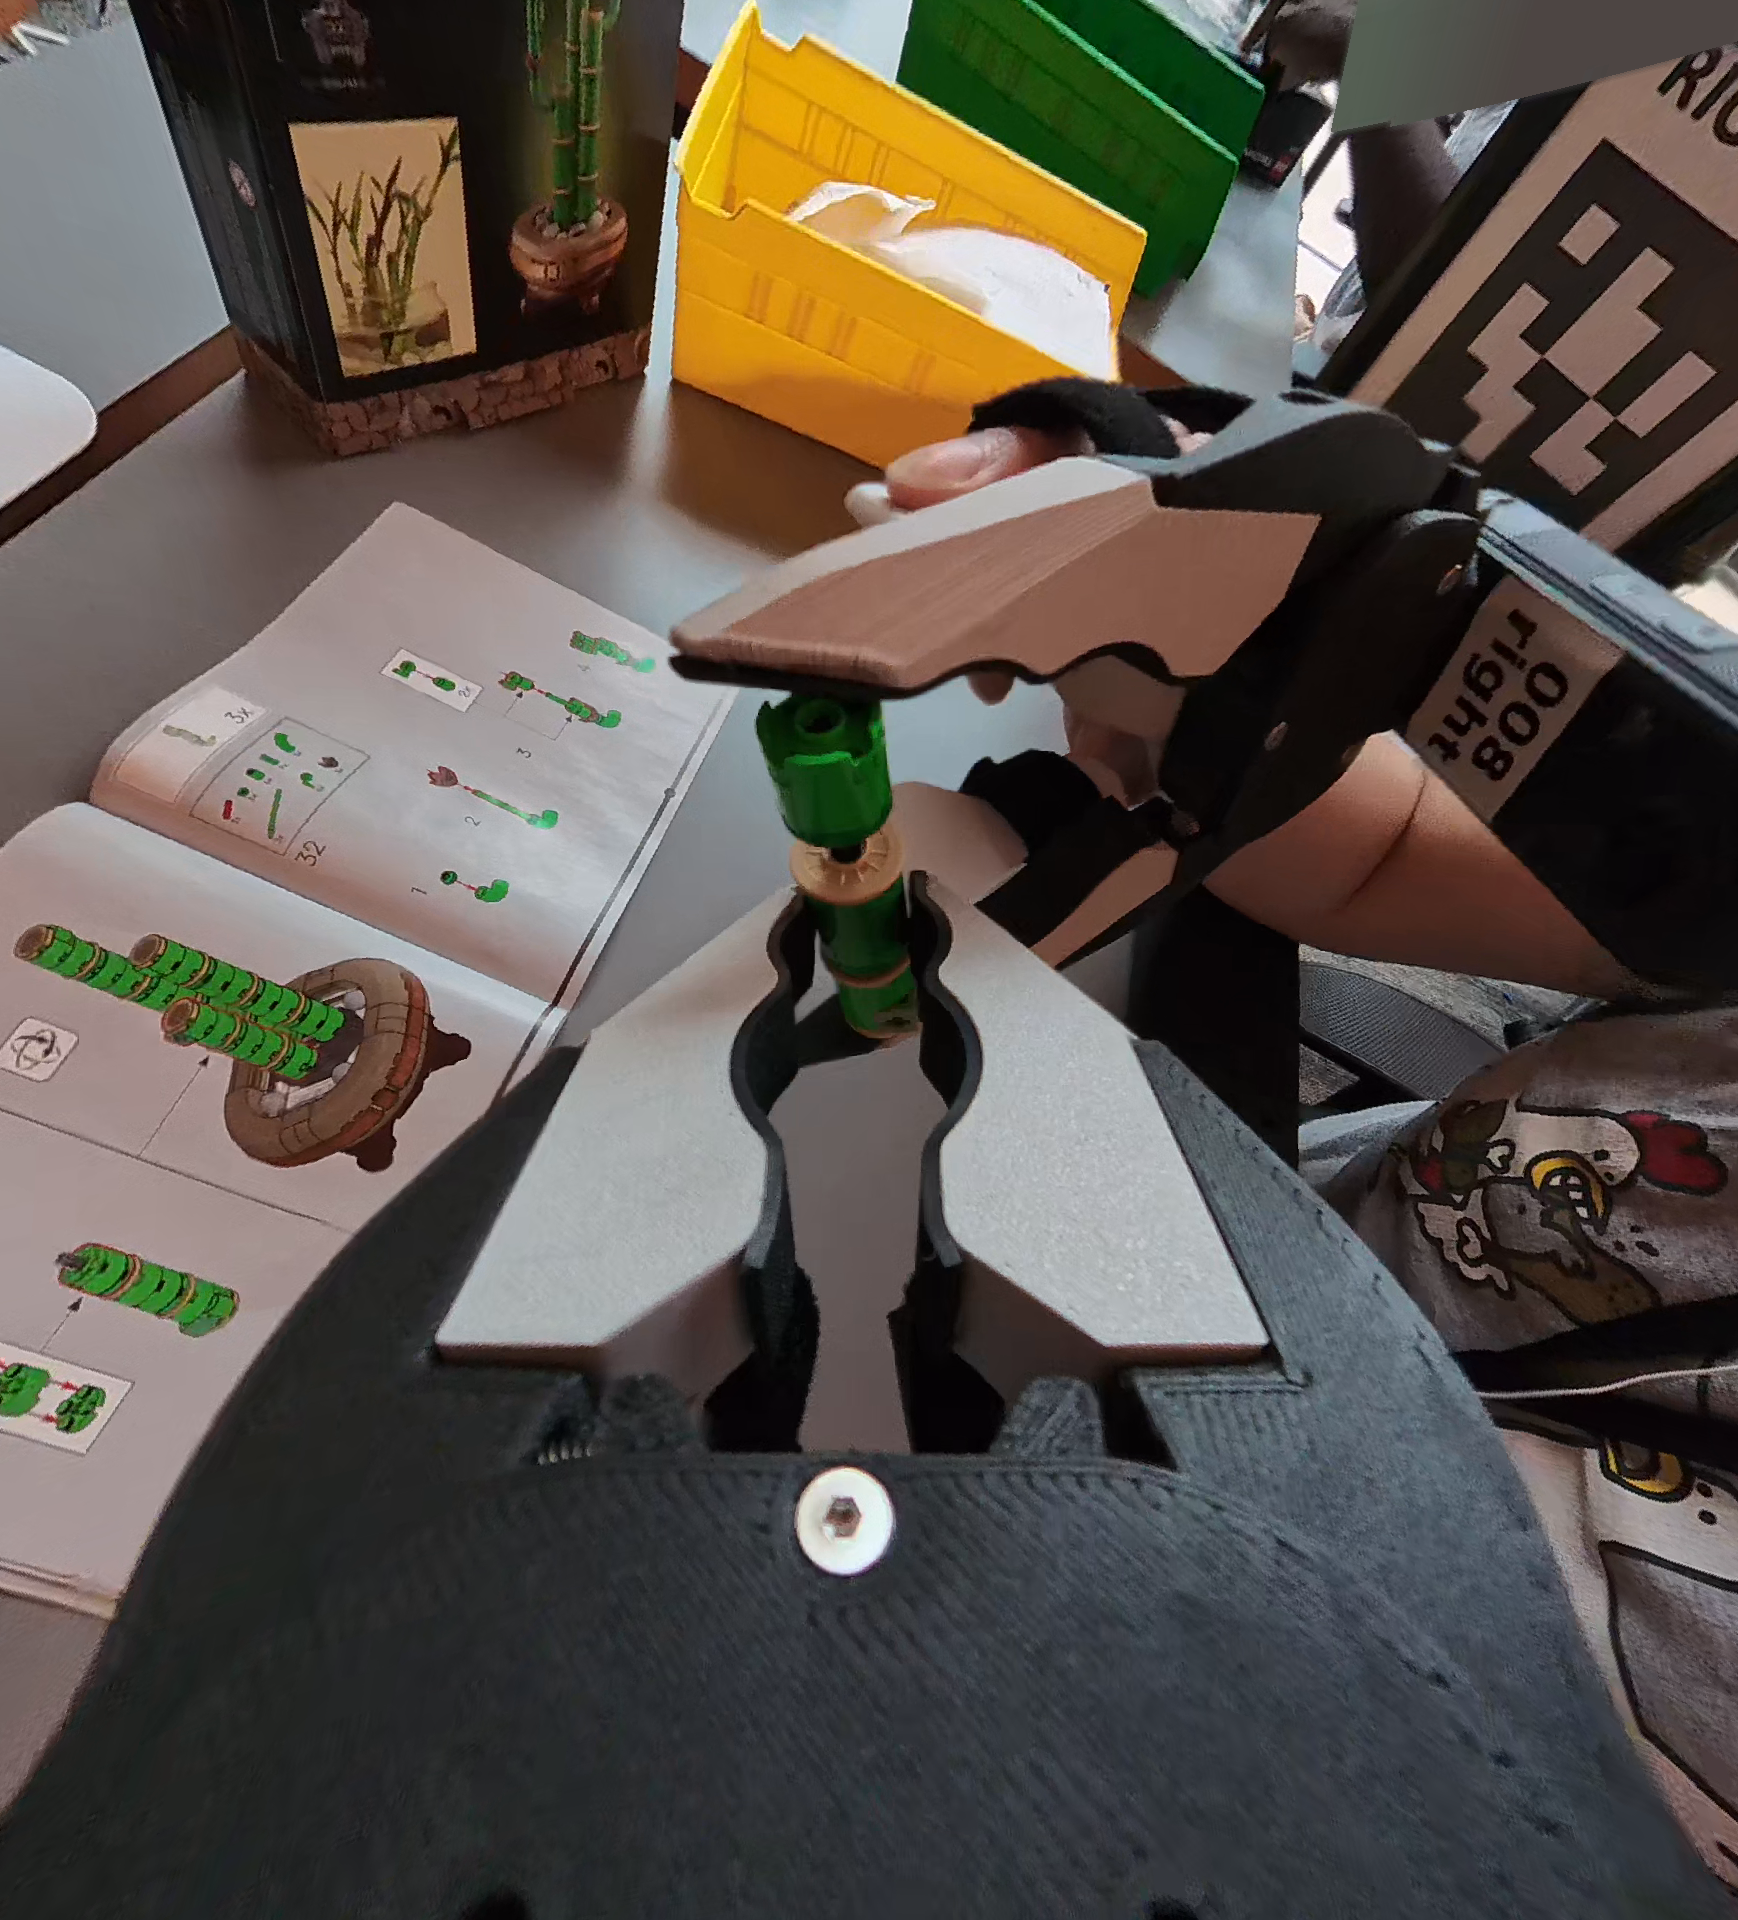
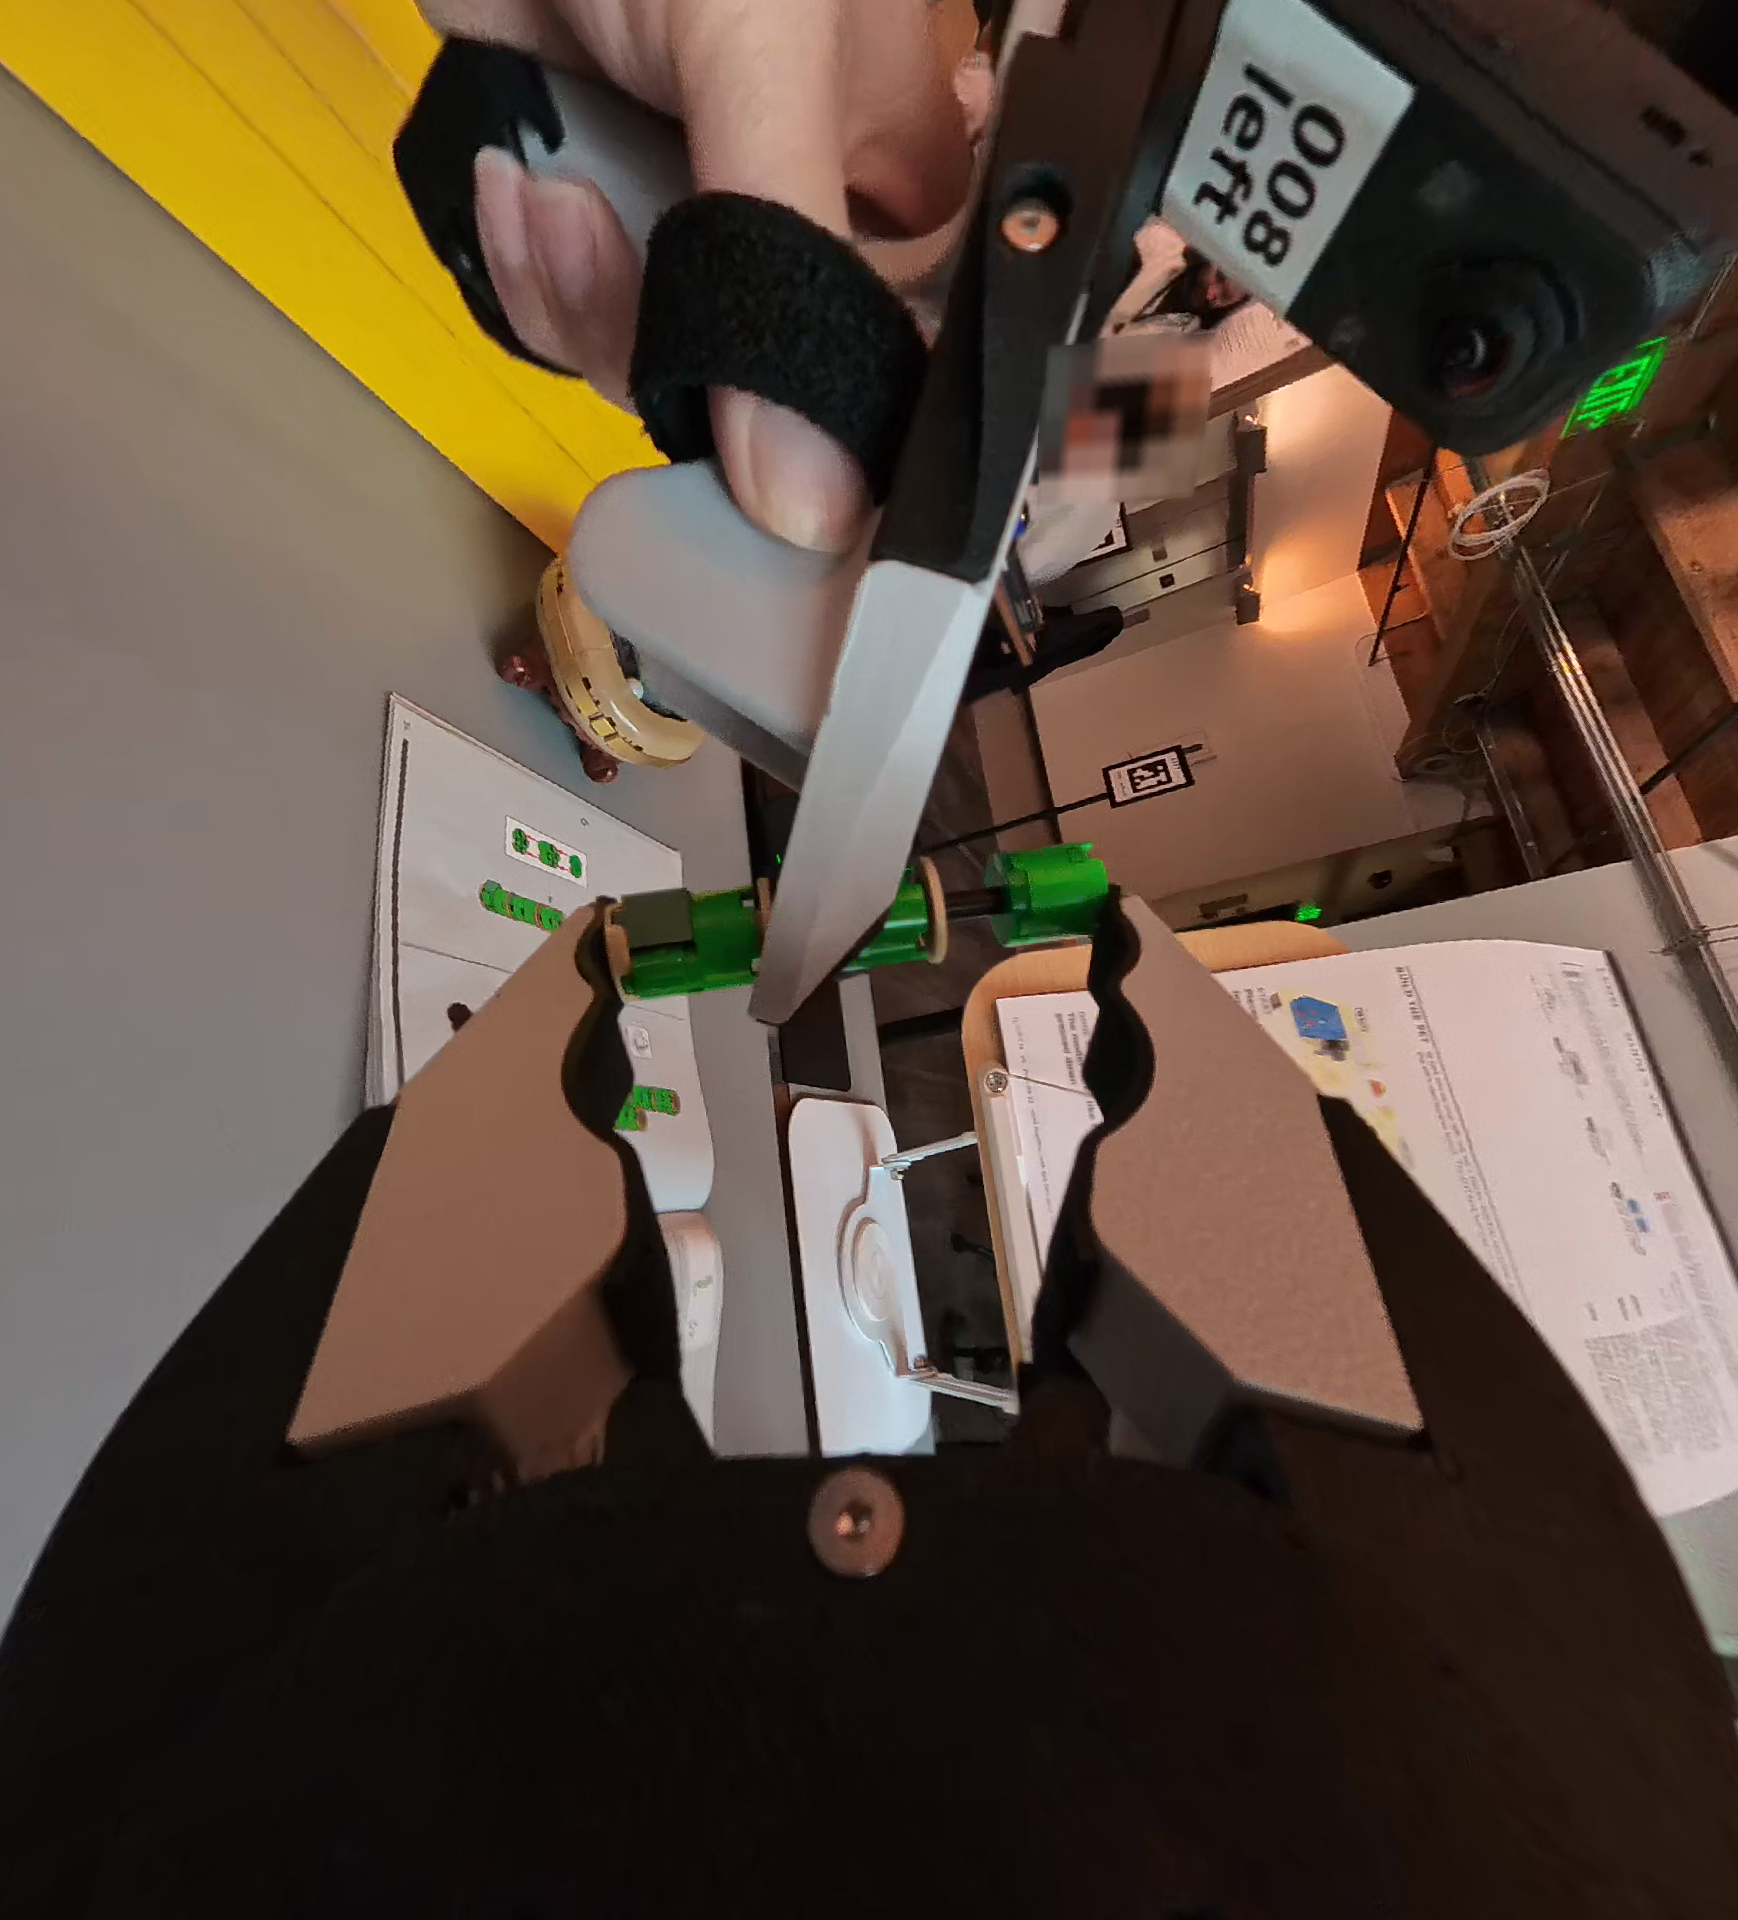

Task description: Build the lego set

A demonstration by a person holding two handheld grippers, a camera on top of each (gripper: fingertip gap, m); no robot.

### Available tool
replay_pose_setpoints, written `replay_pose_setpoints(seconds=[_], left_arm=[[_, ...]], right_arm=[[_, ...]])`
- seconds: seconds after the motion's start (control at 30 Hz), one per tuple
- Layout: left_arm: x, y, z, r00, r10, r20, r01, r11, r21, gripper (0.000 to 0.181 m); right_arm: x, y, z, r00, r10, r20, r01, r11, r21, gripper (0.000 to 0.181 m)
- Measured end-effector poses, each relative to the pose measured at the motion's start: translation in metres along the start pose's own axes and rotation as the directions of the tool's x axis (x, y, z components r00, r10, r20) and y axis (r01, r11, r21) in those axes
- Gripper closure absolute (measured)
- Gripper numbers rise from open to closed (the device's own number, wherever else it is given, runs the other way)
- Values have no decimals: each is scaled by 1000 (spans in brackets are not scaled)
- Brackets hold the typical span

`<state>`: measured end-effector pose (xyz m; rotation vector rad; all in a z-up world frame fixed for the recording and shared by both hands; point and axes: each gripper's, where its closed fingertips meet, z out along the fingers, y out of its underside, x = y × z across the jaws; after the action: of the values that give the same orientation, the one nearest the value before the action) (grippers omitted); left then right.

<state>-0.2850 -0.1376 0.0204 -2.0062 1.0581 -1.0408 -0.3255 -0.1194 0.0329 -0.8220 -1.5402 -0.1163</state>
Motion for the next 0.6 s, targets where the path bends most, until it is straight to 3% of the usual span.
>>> replay_pose_setpoints(seconds=[0.07,0.1,0.17,0.23,0.3,0.37,0.47,0.6], left_arm=[[-1,-6,-5,999,40,24,-41,999,33,154],[-6,-8,-9,994,76,76,-80,996,43,135],[-13,-12,-21,961,207,185,-220,974,55,107],[-7,-16,-28,892,370,258,-395,917,52,91],[6,-23,-31,795,516,320,-558,828,51,89],[22,-30,-29,713,606,353,-662,748,52,100],[41,-37,-24,689,642,336,-703,705,93,101],[55,-41,-20,681,661,315,-723,676,143,87]], right_arm=[[2,0,-5,997,65,34,-65,998,12,92],[5,2,-7,994,96,43,-96,995,13,92],[8,3,-14,981,171,86,-175,984,32,92],[15,0,-22,960,255,117,-264,961,77,92],[14,-11,-32,909,354,221,-388,912,133,91],[13,-27,-46,851,405,335,-486,849,207,92],[19,-36,-60,800,440,408,-564,783,261,92],[27,-47,-75,741,466,483,-643,698,314,91]])
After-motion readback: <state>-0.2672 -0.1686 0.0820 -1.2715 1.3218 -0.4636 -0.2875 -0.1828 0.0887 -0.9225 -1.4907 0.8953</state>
